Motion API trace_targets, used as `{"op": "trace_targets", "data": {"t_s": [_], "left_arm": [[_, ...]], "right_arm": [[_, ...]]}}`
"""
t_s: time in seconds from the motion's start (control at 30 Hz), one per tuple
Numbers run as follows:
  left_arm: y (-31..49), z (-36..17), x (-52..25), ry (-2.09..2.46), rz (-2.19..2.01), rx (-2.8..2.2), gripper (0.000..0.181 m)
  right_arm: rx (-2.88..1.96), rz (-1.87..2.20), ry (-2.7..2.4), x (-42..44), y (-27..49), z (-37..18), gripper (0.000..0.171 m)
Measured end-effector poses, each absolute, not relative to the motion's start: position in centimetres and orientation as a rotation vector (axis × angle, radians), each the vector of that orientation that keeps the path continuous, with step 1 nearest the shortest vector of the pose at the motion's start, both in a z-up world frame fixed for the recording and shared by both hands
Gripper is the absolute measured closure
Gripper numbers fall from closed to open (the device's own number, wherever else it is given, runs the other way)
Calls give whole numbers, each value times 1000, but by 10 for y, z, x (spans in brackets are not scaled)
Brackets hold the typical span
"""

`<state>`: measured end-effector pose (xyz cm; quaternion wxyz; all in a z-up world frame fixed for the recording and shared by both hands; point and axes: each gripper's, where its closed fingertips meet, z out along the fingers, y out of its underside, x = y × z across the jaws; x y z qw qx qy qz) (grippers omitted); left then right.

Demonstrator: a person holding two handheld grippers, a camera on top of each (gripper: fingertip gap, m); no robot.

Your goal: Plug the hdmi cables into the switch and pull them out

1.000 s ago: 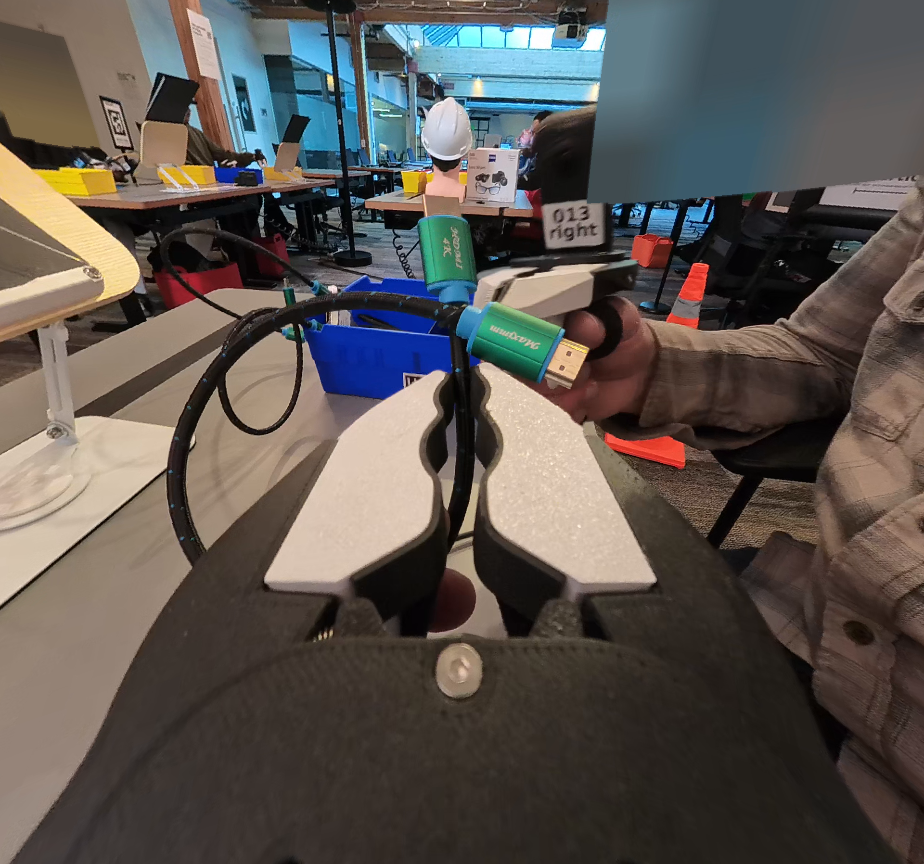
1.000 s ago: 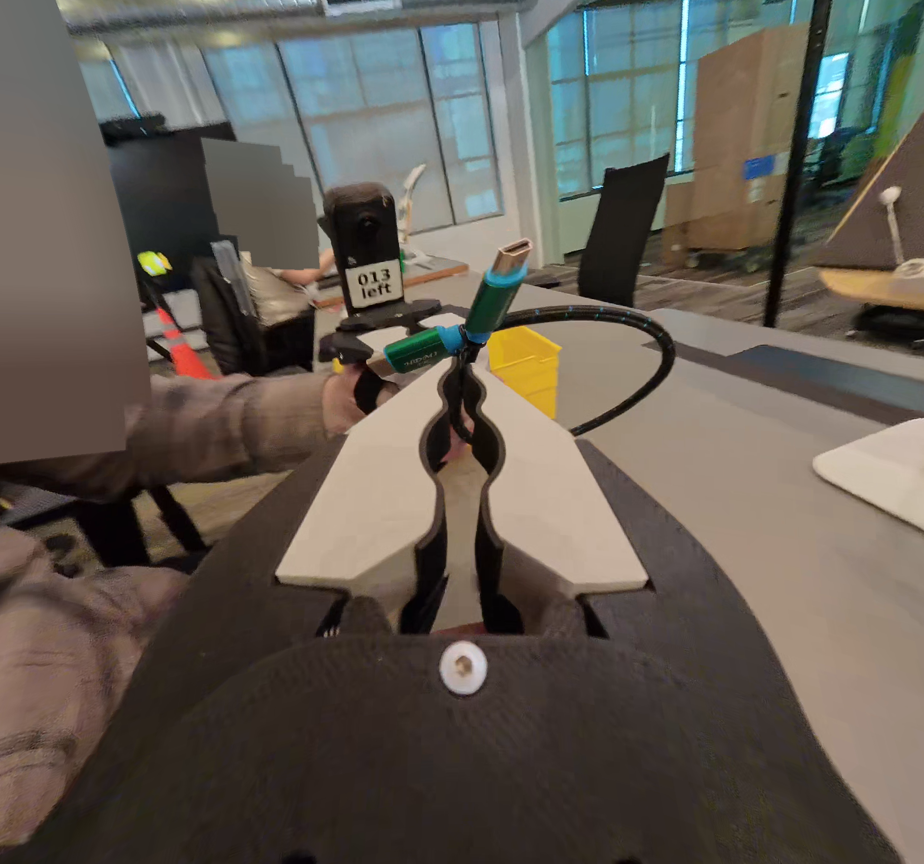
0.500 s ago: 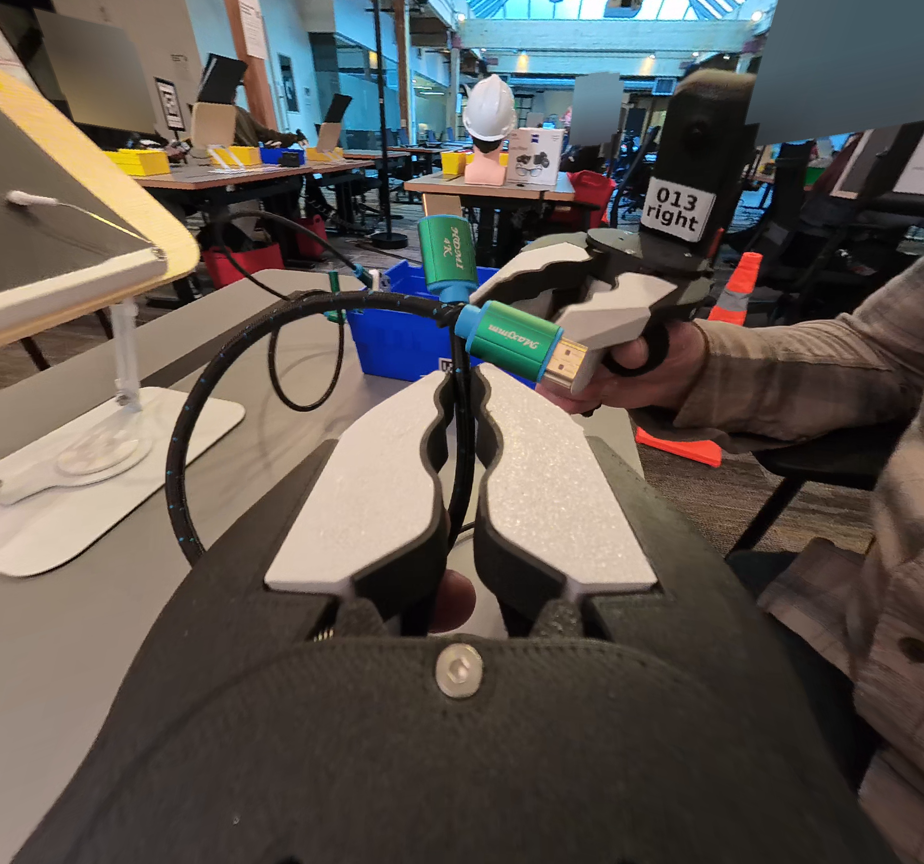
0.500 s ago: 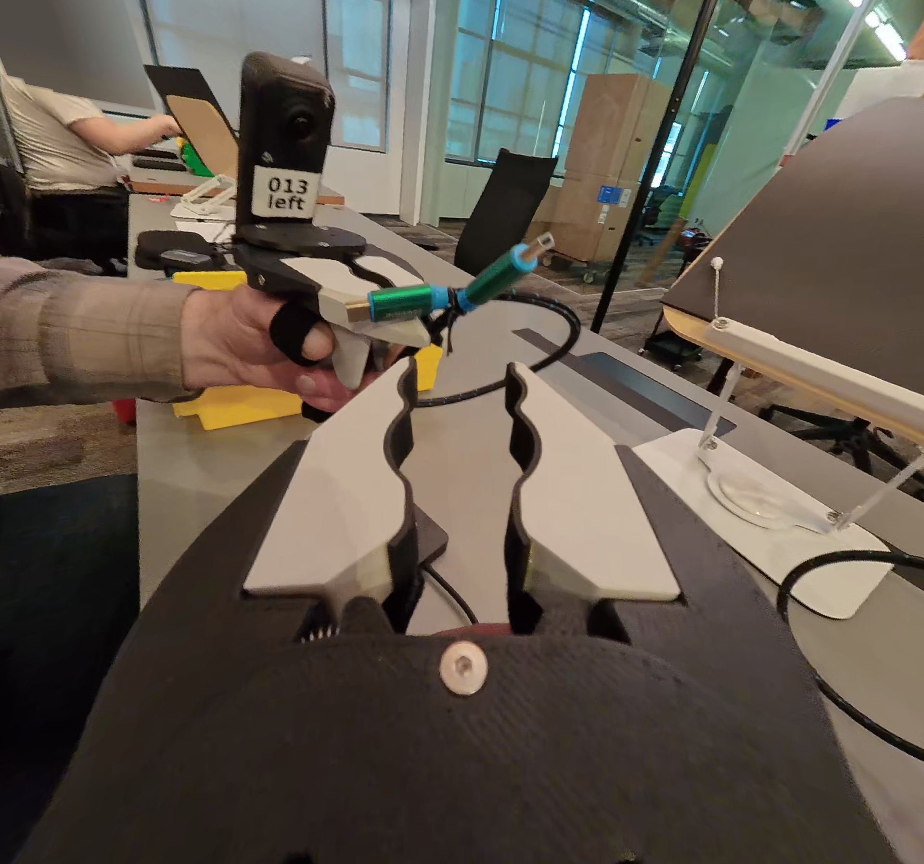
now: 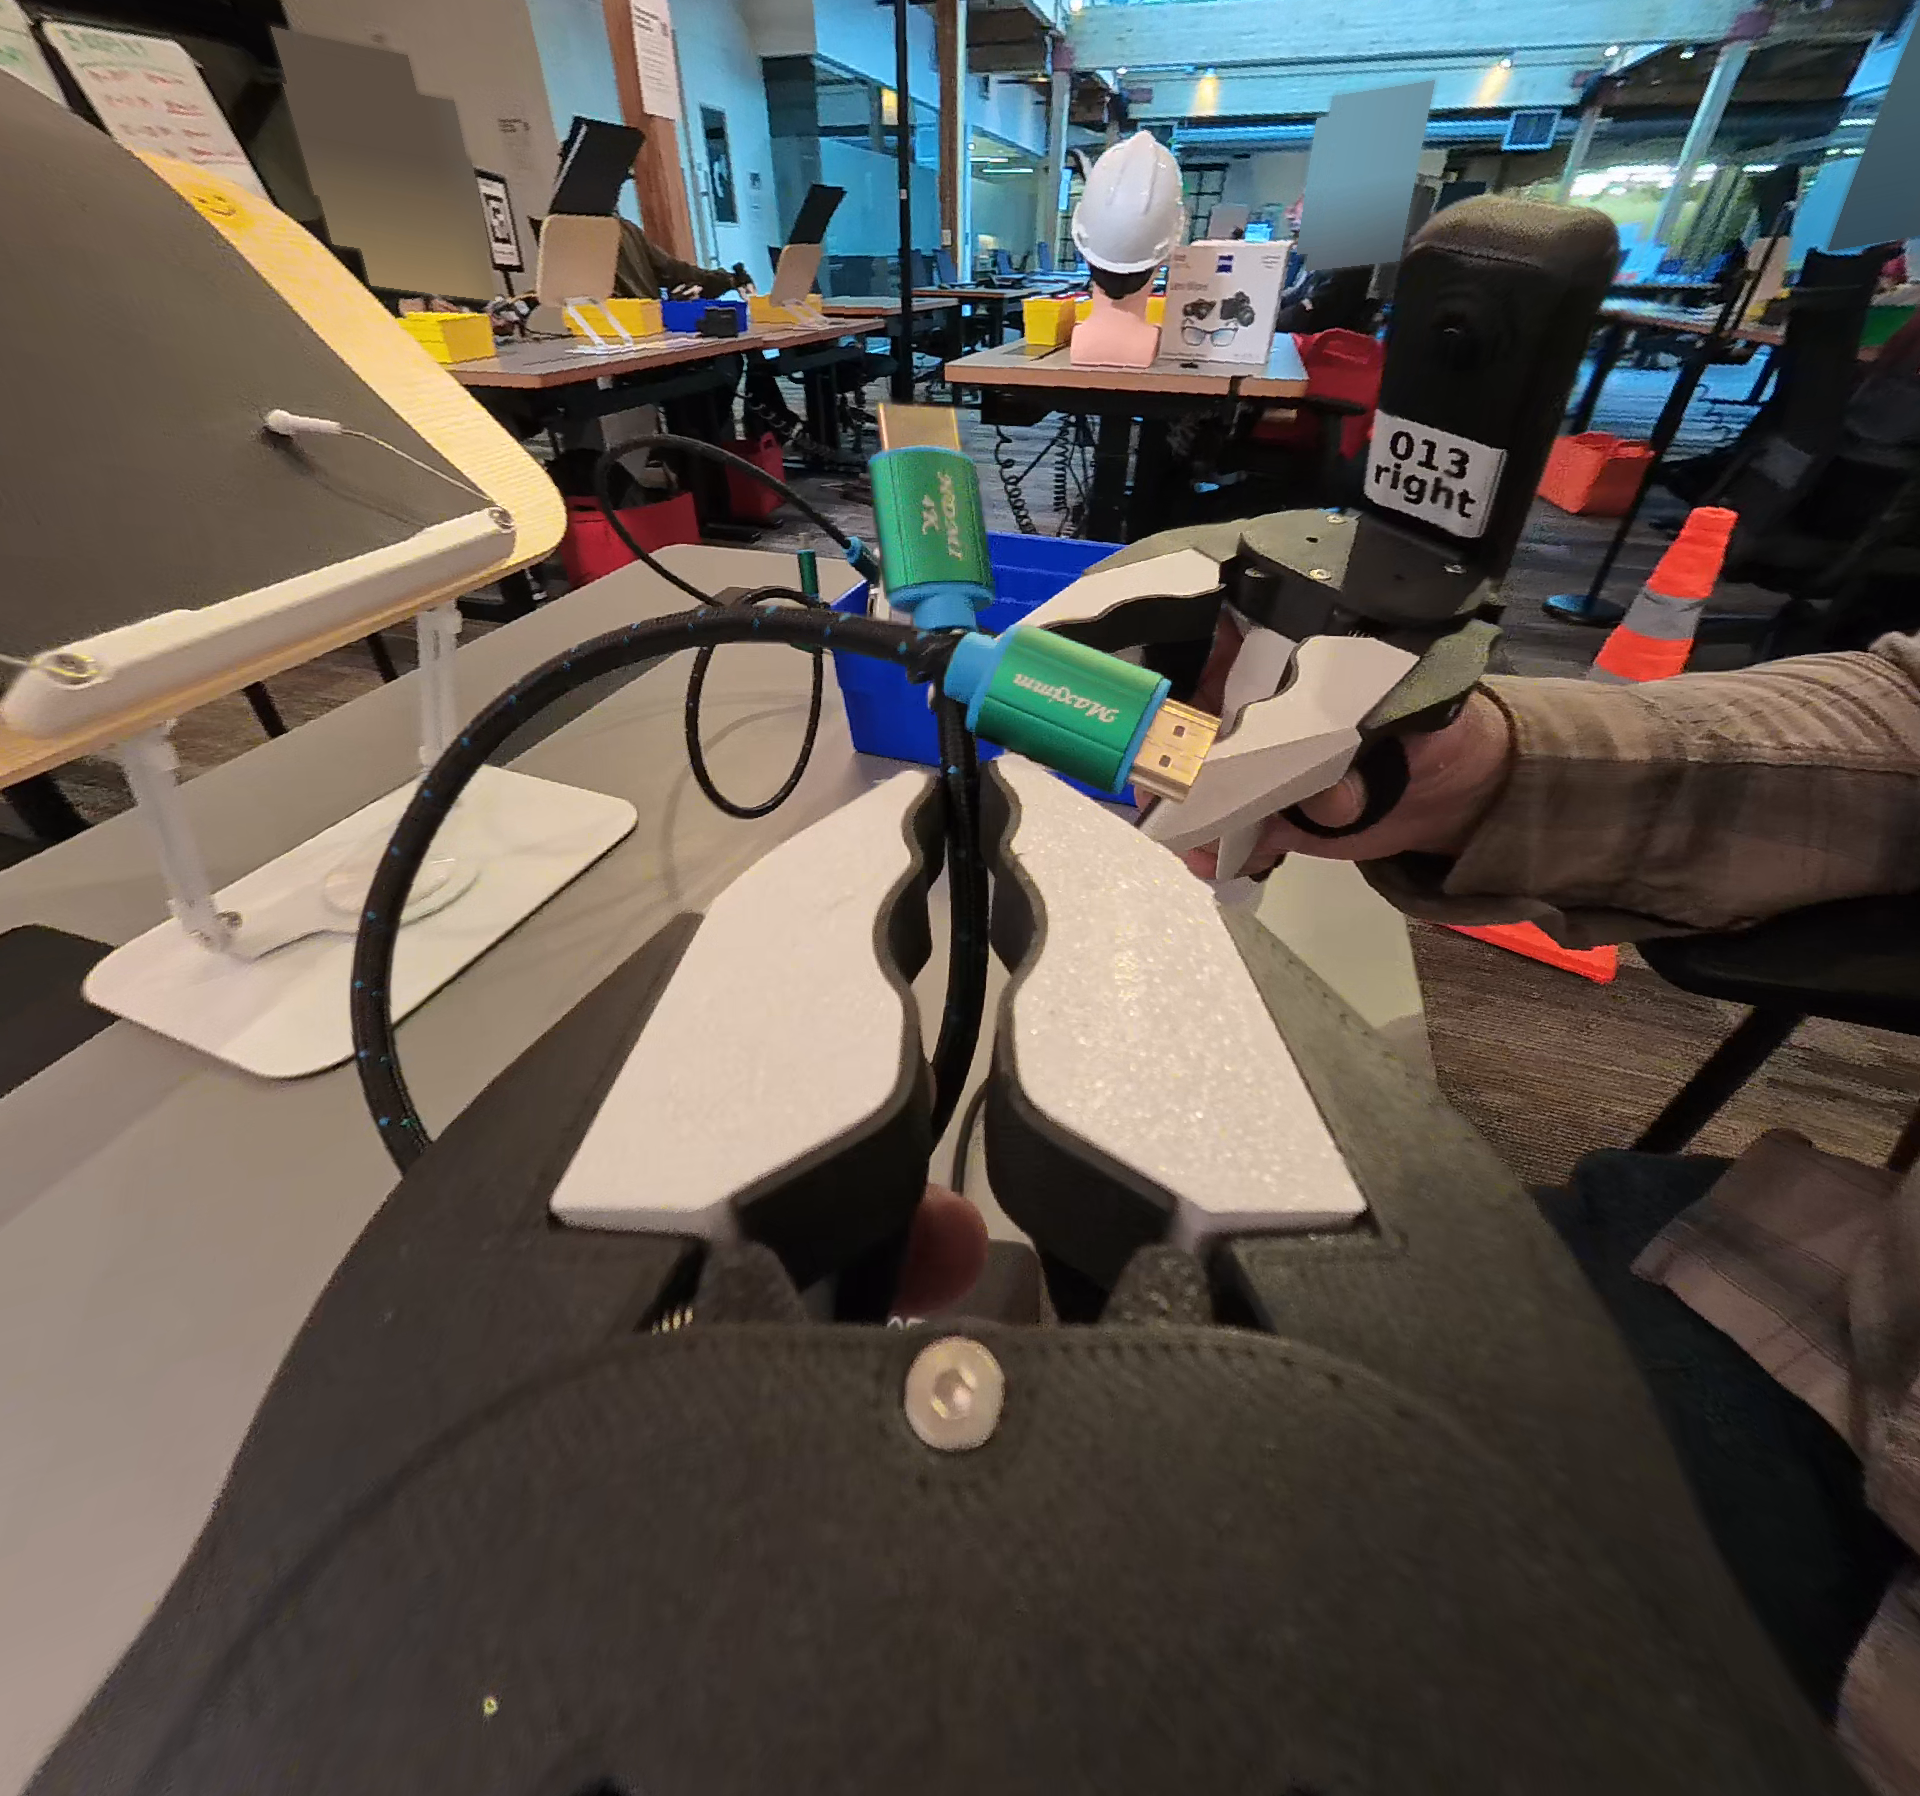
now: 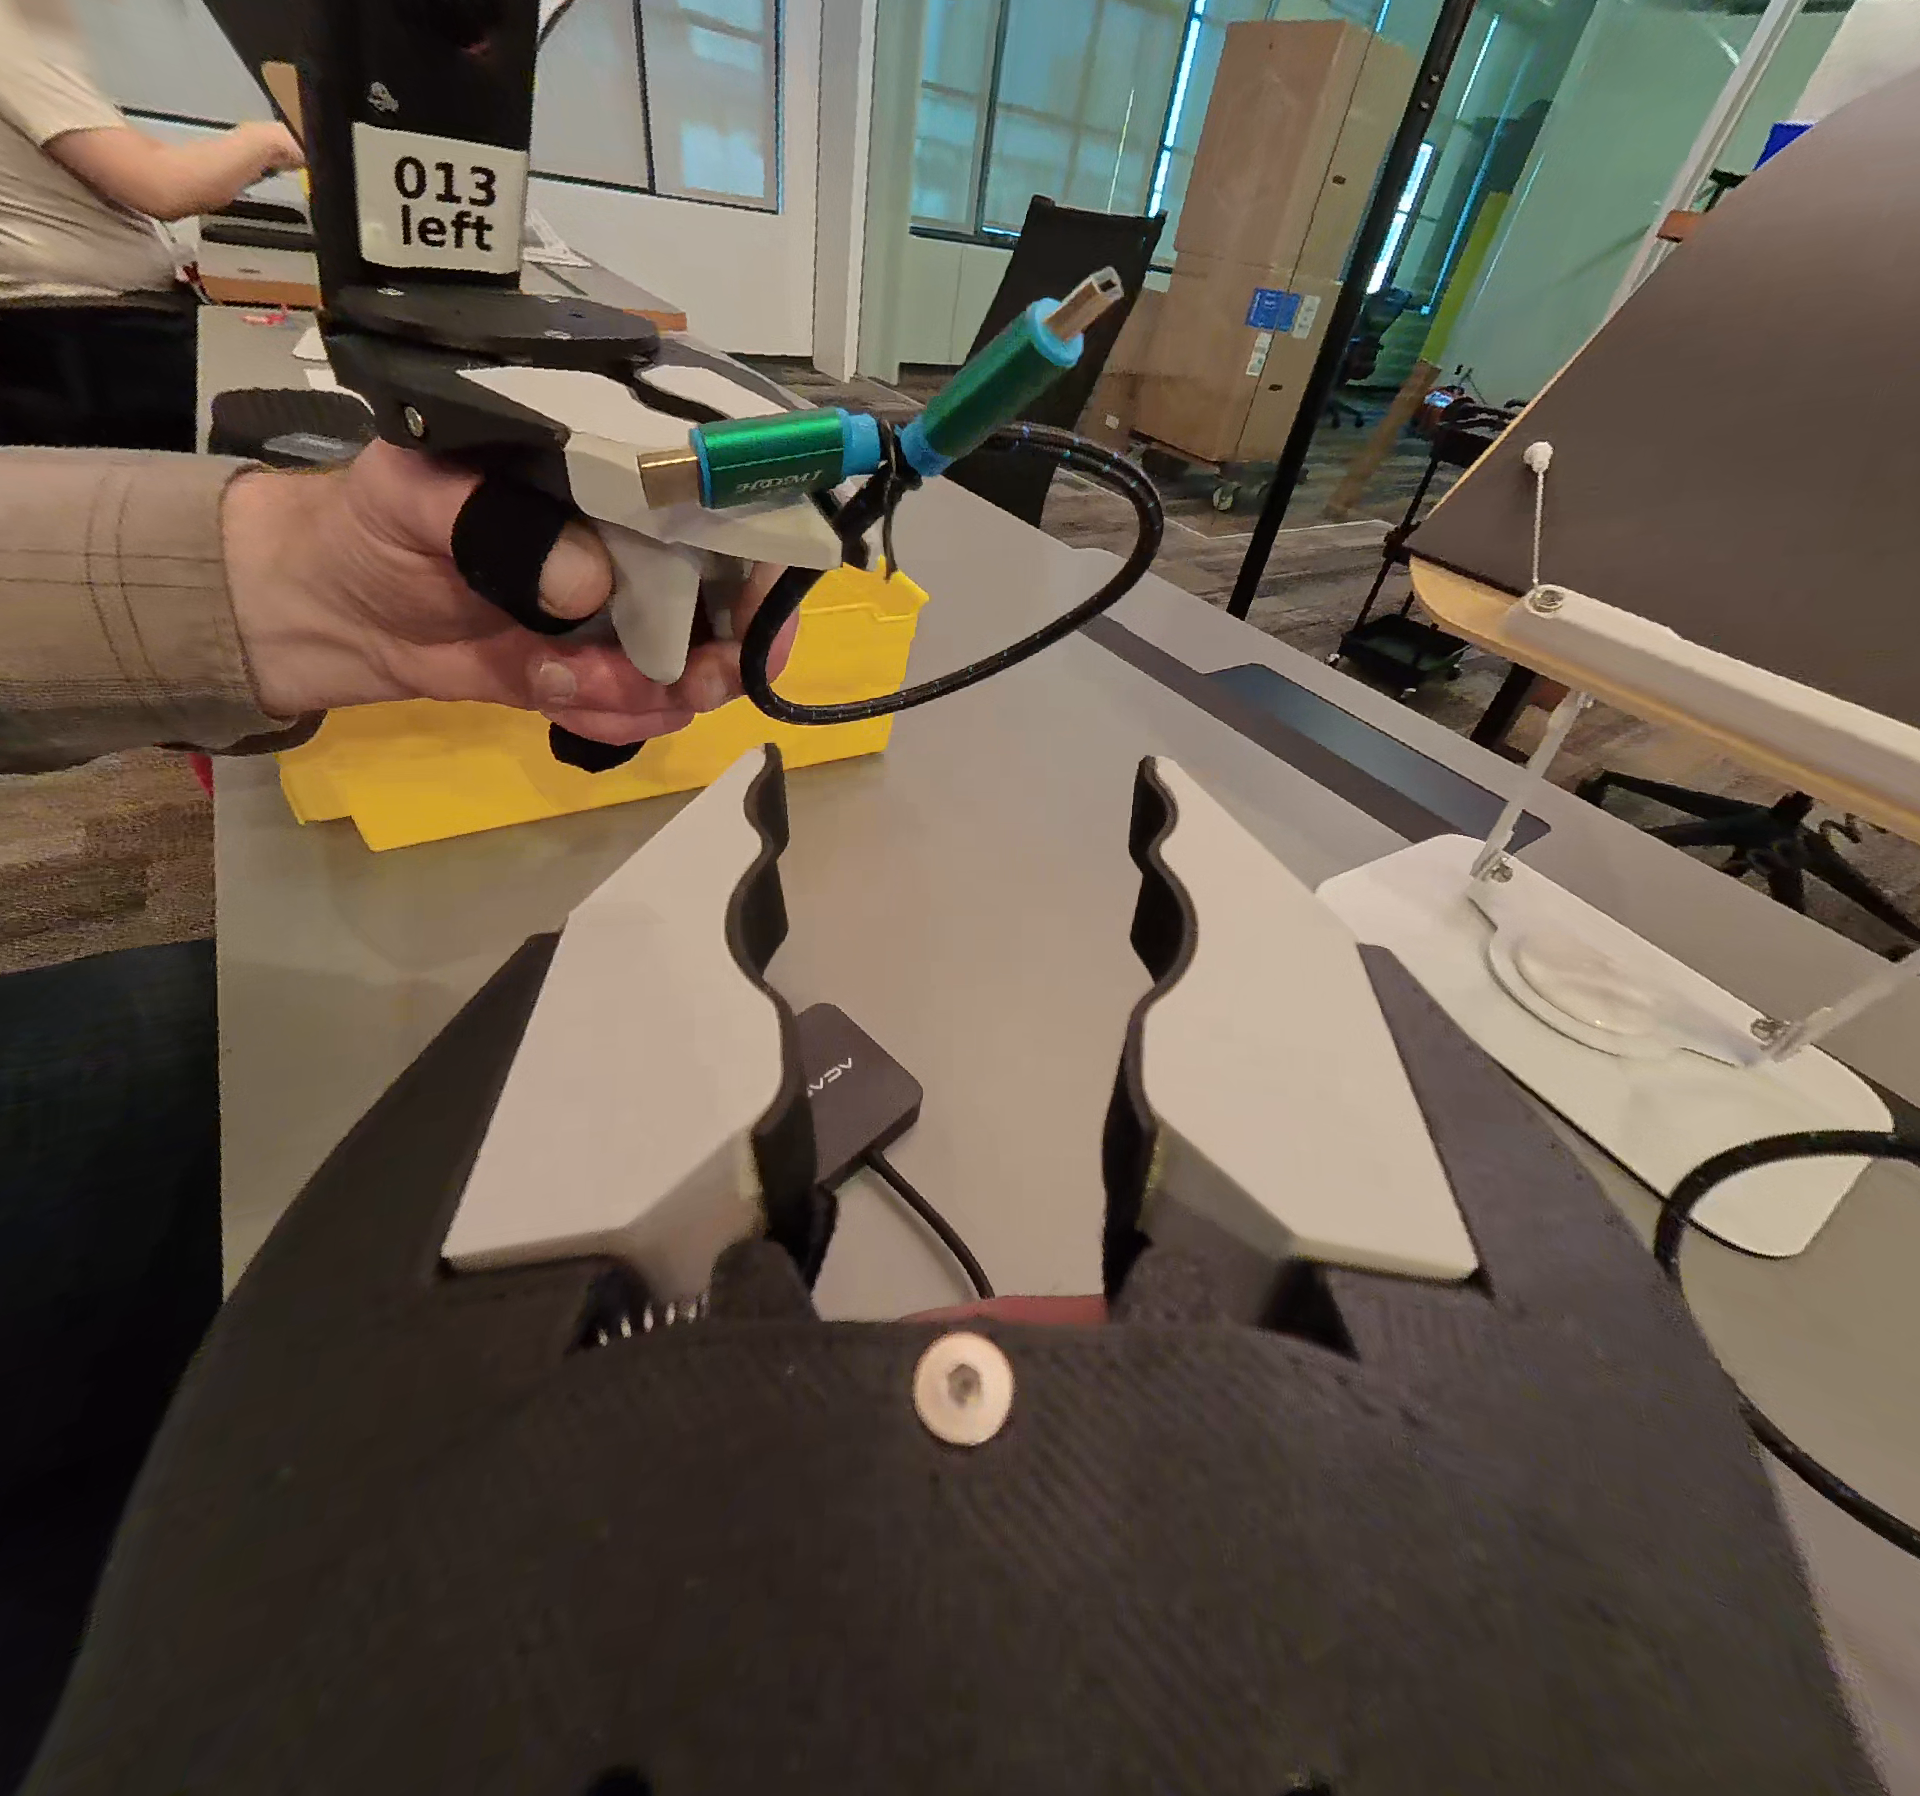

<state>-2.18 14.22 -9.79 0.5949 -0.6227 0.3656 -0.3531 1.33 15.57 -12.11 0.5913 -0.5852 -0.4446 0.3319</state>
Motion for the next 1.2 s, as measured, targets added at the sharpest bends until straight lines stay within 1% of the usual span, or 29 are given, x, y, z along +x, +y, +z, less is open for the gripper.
{"op": "trace_targets", "data": {"t_s": [0.53, 0.83, 1.03, 1.2], "left_arm": [[134, -92, -74, 742, -711, -1477, 176], [133, -91, -76, 744, -710, -1468, 176], [128, -86, -73, 767, -701, -1451, 176], [125, -81, -70, 785, -719, -1419, 176]], "right_arm": [[-1344, 836, -1096, -37, 161, -126, 104], [-1361, 844, -1062, -39, 159, -121, 104], [-1389, 999, -963, -39, 153, -106, 106], [-1400, 1189, -871, -41, 137, -95, 113]]}}
